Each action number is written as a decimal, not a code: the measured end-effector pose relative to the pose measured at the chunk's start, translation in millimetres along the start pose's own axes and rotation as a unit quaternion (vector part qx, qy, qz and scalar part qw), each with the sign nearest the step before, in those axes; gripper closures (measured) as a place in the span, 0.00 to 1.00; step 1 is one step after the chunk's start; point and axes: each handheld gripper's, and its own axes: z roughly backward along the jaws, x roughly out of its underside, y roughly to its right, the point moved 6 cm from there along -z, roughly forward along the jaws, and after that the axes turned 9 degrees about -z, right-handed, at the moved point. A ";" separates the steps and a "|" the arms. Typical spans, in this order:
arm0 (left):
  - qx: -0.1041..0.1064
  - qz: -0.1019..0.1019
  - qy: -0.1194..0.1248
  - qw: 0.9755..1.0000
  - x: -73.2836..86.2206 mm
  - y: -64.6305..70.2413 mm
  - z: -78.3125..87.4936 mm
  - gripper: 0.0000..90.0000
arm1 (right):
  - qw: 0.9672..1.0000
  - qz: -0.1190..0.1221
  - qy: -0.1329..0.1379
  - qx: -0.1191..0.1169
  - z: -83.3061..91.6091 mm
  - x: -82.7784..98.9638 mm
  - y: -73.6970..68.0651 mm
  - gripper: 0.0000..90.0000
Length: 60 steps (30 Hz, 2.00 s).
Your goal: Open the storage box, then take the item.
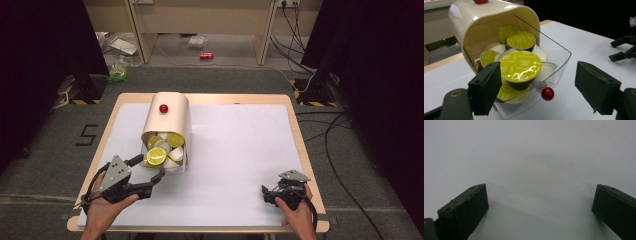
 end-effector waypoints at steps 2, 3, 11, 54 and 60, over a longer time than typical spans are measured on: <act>-0.003 0.003 0.002 1.000 -1.1 -2.1 -0.9 0.24 | 1.000 0.000 0.000 0.000 -0.1 -0.1 0.2 0.01; -0.004 0.003 0.001 1.000 -1.2 -3.4 -1.8 0.24 | 1.000 0.000 0.000 0.000 -0.2 -0.1 0.2 0.01; -0.007 0.001 -0.001 1.000 -2.5 -5.8 -10.6 0.24 | 1.000 0.000 0.000 -0.001 -0.2 -0.1 0.3 0.01; 0.006 0.021 -0.035 0.999 5.7 -20.1 -48.0 0.41 | 1.000 0.000 0.000 -0.002 -0.2 -0.1 0.2 0.01; -0.001 0.016 -0.029 0.999 4.9 -20.0 -47.6 0.42 | 1.000 0.000 0.000 -0.002 -0.2 -0.1 0.2 0.01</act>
